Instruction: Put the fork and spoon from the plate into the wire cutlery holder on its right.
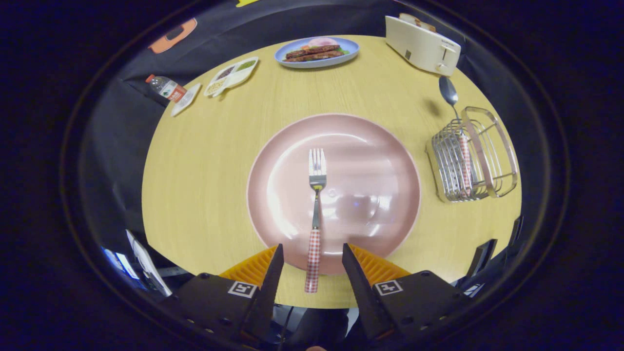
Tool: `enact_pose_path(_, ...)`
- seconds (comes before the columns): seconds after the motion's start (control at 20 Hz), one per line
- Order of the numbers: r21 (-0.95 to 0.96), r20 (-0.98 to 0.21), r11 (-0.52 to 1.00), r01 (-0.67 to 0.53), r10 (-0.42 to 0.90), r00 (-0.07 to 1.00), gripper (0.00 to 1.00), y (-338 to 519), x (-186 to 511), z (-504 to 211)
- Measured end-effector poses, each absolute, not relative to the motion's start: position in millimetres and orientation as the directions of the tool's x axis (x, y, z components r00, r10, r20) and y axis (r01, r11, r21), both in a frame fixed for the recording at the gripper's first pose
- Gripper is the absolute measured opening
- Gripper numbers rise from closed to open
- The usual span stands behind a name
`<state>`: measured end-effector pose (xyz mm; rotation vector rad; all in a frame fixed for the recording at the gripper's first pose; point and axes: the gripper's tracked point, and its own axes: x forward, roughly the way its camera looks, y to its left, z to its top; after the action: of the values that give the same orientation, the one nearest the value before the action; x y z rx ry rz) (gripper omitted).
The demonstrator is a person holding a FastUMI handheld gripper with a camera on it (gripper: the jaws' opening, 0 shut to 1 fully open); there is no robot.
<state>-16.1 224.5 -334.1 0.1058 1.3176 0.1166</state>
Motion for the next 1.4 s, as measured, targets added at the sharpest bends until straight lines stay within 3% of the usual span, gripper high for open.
enact_pose_path(0.05, 0.139, -0.962, 0.990, -0.020, 0.140, 0.236, 0.72, 224.2, -15.8, -333.4)
enact_pose_path(0.1, 0.133, -0.965, 0.991, -0.015, 0.133, 0.228, 0.56, 223.6, -16.3, -342.4)
enact_pose_path(0.25, 0.124, -0.973, 0.992, 0.005, 0.120, 0.195, 0.52, 221.6, -17.5, -352.1)
enact_pose_path(0.35, 0.134, -0.976, 0.991, 0.010, 0.131, 0.173, 0.12, 220.0, -22.1, -348.9)
enact_pose_path(0.45, 0.125, -0.979, 0.992, 0.006, 0.122, 0.163, 0.13, 215.1, -22.4, -332.5)
enact_pose_path(0.5, 0.132, -0.979, 0.991, -0.008, 0.132, 0.155, 0.04, 215.8, -24.2, -344.9)
enact_pose_path(0.95, 0.179, -0.970, 0.982, -0.056, 0.185, 0.160, 0.04, 174.6, -34.4, -246.4)
enact_pose_path(1.4, 0.146, -0.985, 0.986, 0.076, 0.138, 0.099, 0.04, 60.5, -43.3, -178.4)
